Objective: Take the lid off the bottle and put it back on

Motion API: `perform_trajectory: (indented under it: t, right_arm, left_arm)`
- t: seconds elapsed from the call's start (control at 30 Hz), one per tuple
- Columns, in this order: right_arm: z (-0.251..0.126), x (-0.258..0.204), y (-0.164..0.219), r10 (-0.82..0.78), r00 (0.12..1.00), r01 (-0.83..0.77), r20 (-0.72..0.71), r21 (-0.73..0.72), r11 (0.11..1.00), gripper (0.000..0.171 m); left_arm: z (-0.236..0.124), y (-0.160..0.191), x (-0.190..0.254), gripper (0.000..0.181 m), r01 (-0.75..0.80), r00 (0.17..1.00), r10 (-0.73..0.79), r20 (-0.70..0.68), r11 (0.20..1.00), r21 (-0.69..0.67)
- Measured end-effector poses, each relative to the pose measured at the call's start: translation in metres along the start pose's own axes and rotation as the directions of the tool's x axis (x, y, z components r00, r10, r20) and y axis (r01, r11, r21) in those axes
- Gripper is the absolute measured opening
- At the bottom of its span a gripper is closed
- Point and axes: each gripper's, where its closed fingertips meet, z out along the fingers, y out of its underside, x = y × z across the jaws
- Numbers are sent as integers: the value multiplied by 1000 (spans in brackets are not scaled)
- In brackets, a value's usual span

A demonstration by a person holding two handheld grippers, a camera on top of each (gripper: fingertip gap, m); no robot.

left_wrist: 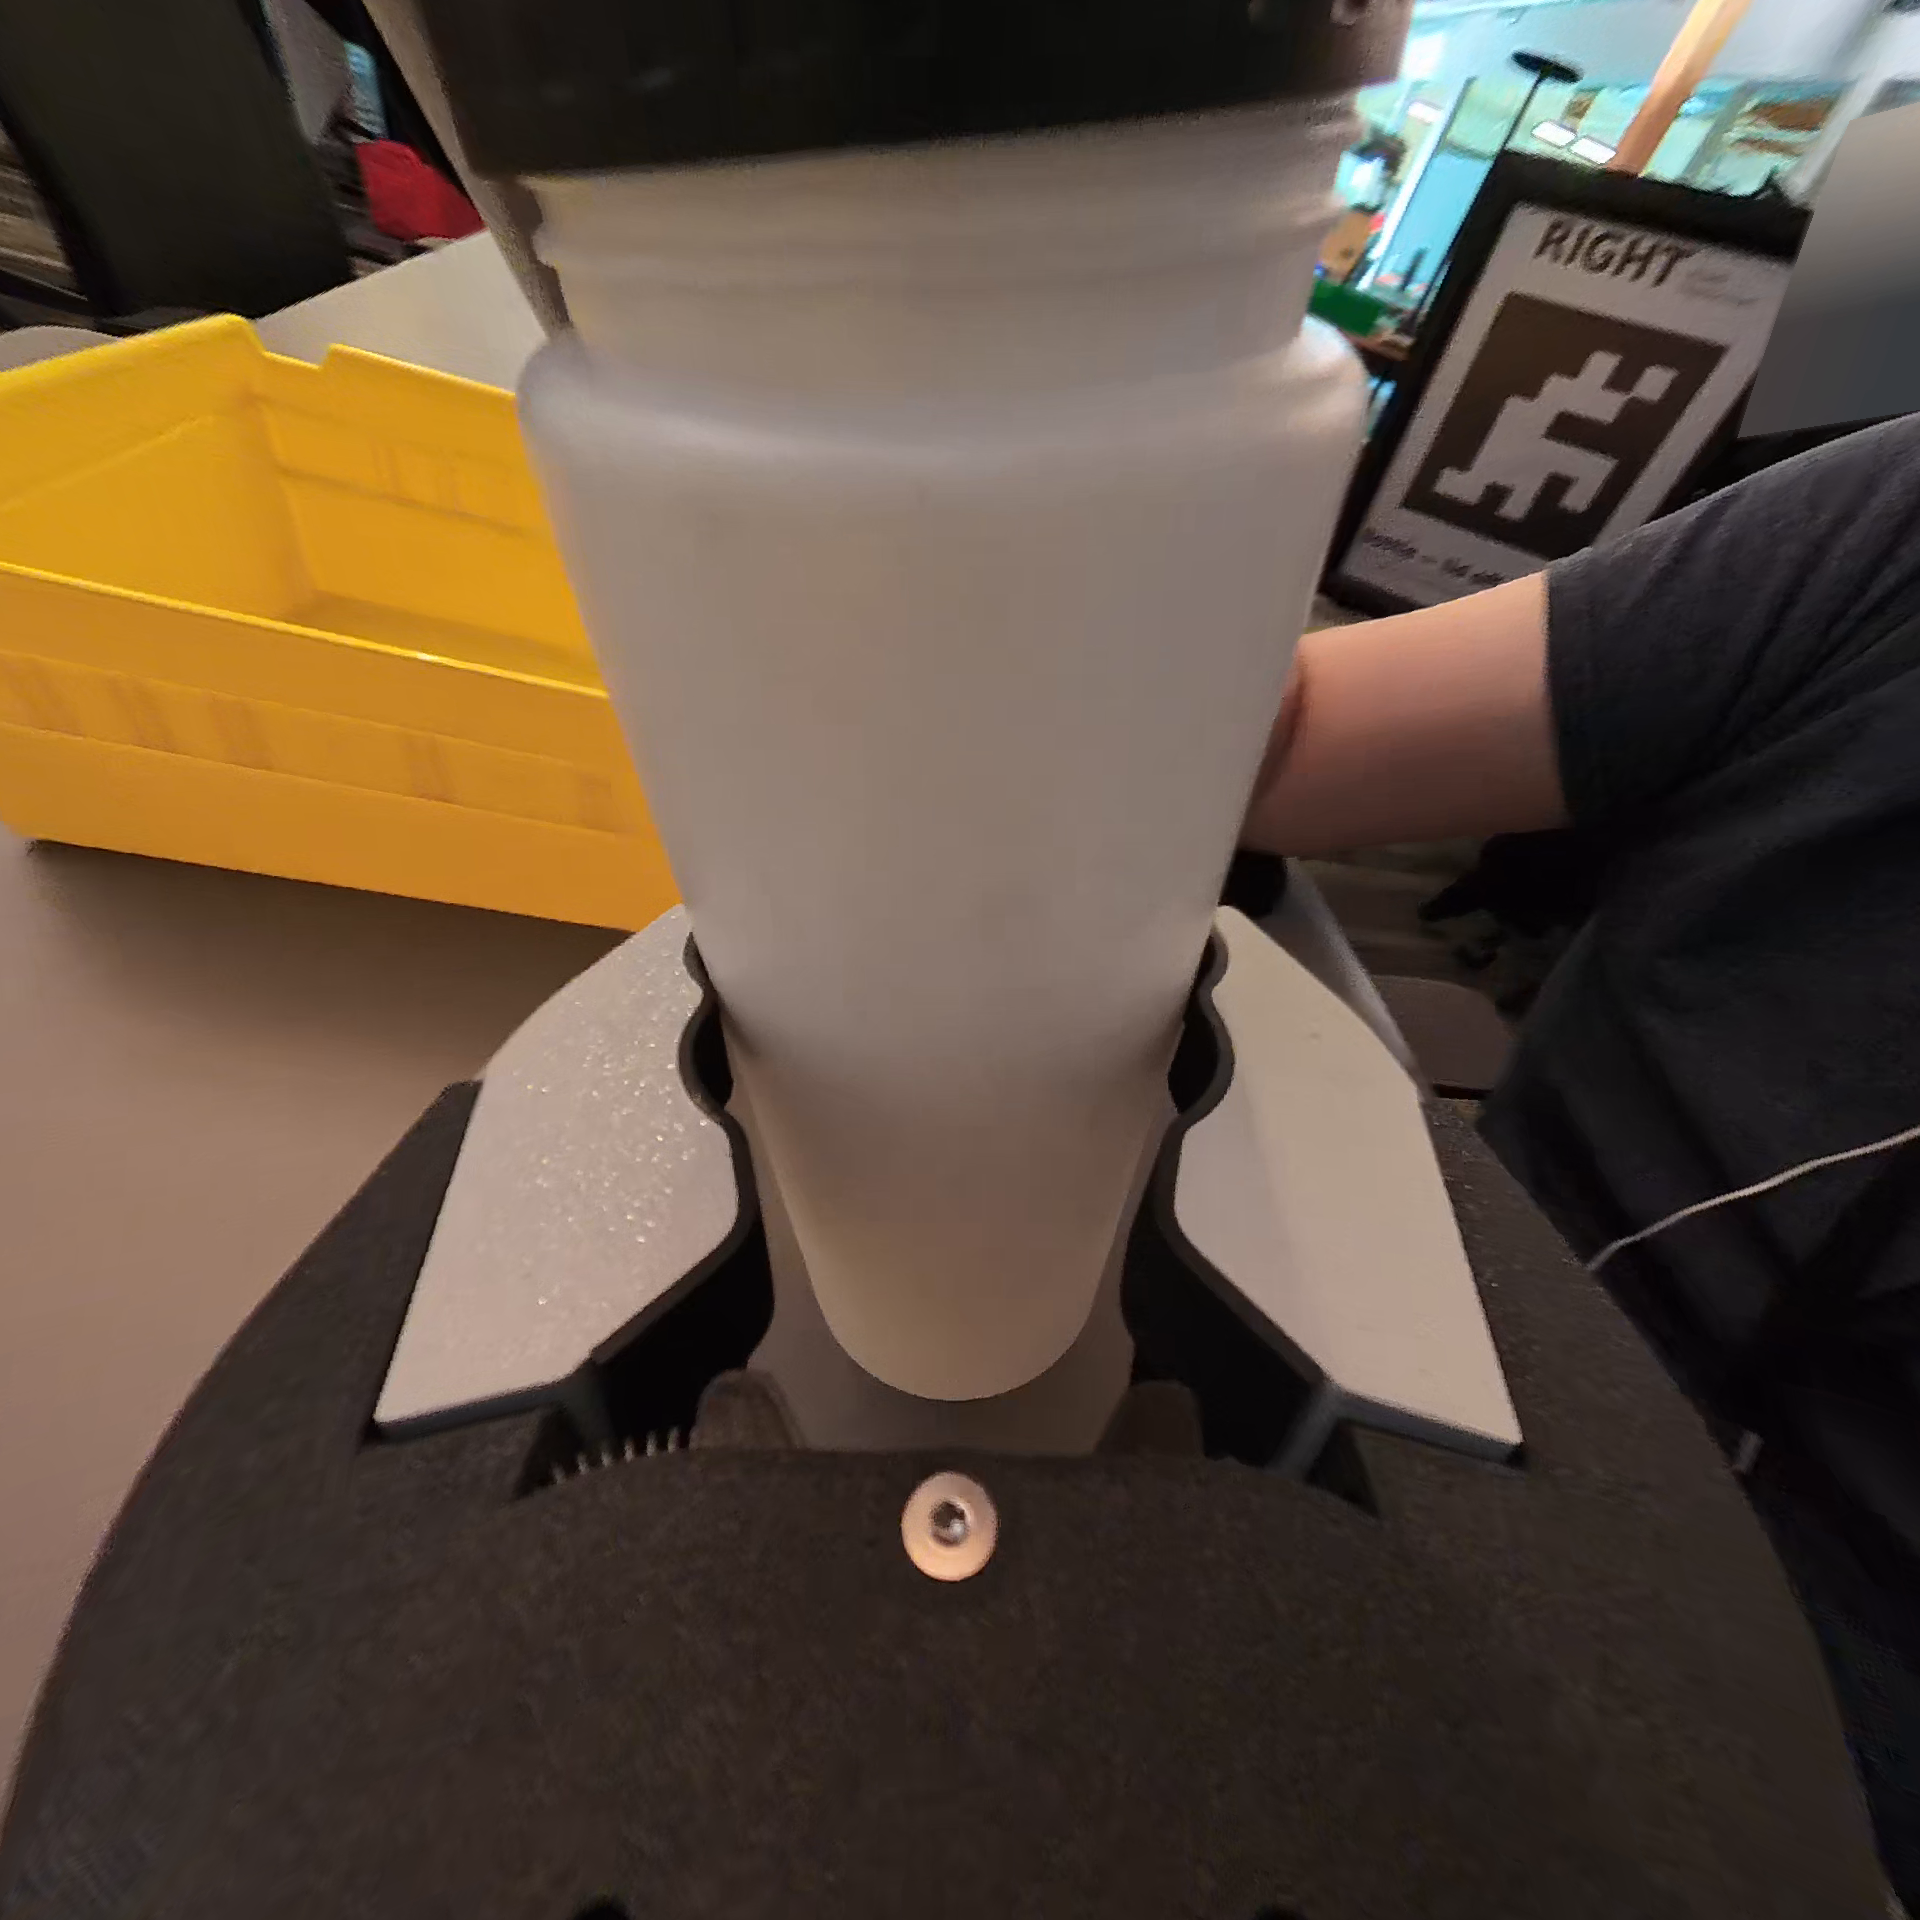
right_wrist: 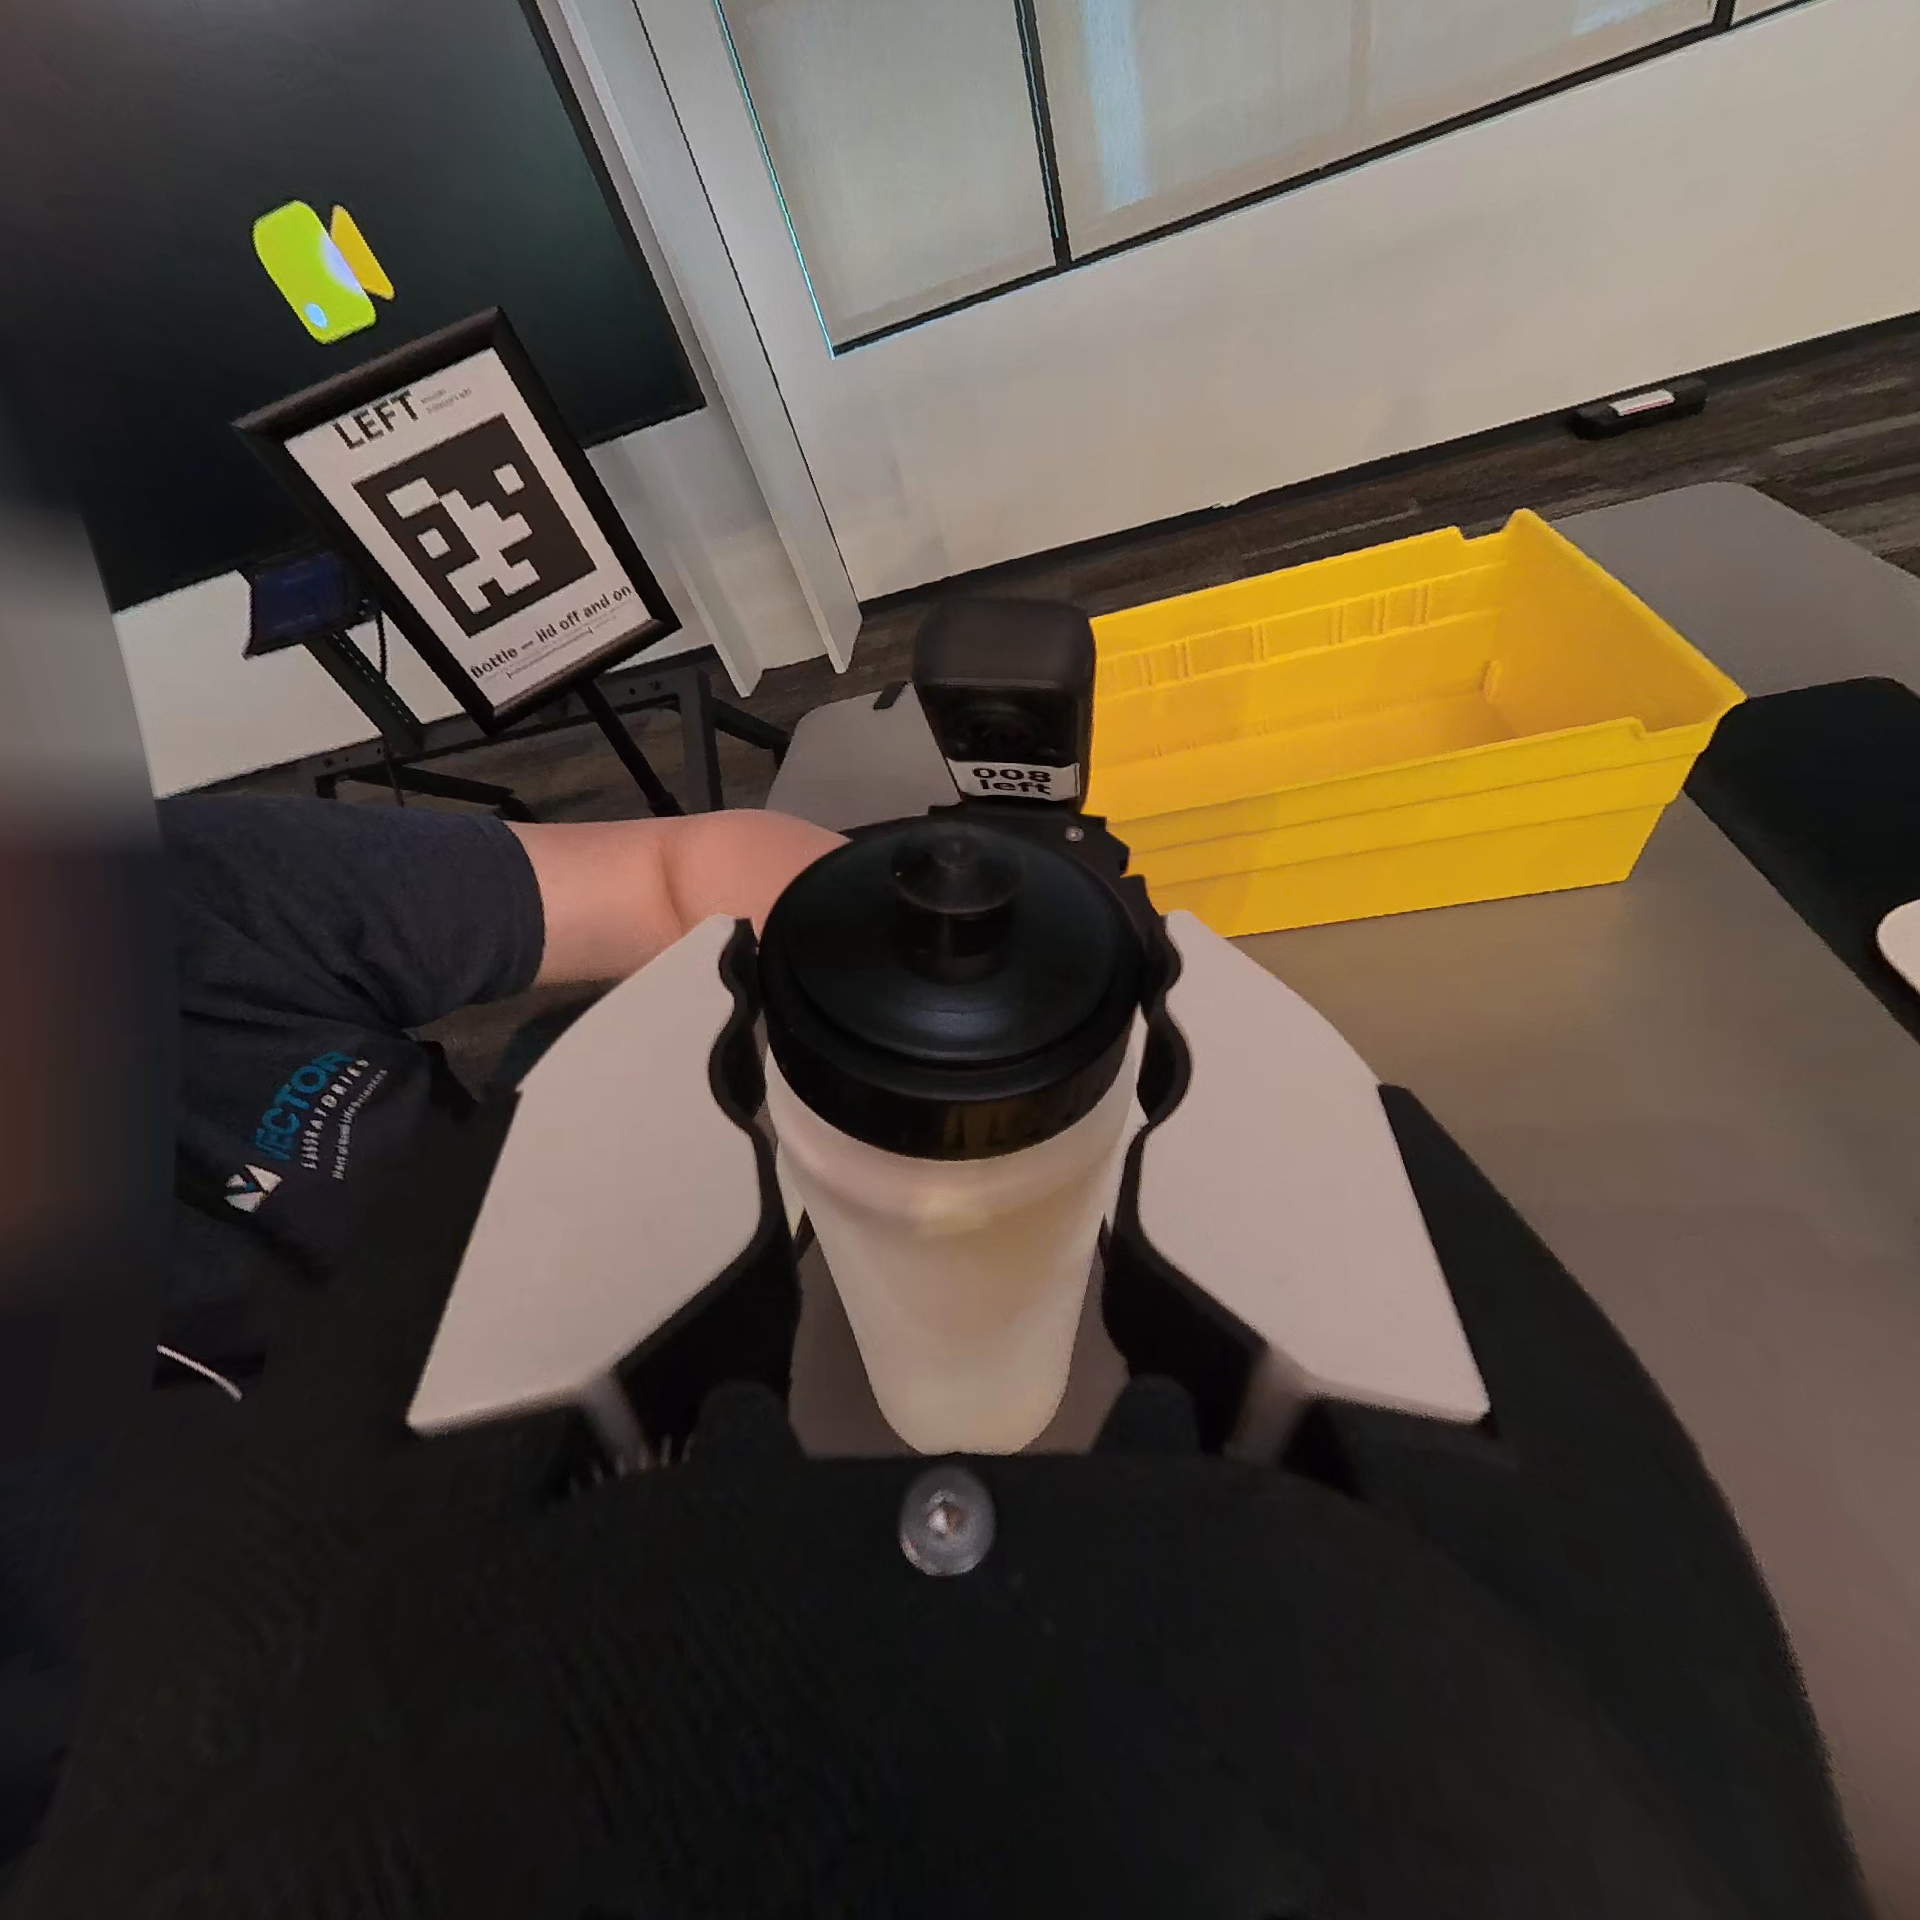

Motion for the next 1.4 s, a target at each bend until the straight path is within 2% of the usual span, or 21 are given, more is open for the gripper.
perform_trajectory:
  t: [0.17,0.3,0.5,0.8,1.03,1.13,1.27,1.4]
  right_arm:
    - [1,7,11,-119,993,119,-12,-41,992,72]
    - [4,16,24,-214,977,210,-27,-90,973,72]
    - [4,27,23,-216,973,210,-76,-71,975,72]
    - [11,45,17,-126,959,110,-254,-76,991,71]
    - [15,38,19,-201,924,149,-325,-178,973,70]
    - [10,41,20,-134,928,79,-348,-168,983,70]
    - [9,48,15,-15,908,-27,-418,-94,995,81]
    - [14,54,19,-9,870,-46,-493,-99,994,77]
  left_arm:
    - [0,12,-30,85,-118,969,129,209,991,-64]
    - [2,22,-44,85,-134,950,154,273,987,-89]
    - [-3,19,-60,85,-142,908,154,389,988,-60]
    - [-16,17,-82,85,-101,803,115,585,993,-56]
    - [-17,17,-83,85,-115,789,148,597,989,-93]
    - [-17,18,-84,84,-92,790,131,598,991,-94]
    - [-20,18,-87,84,-66,767,114,631,993,-99]
    - [-22,19,-88,84,-35,754,92,650,994,-100]
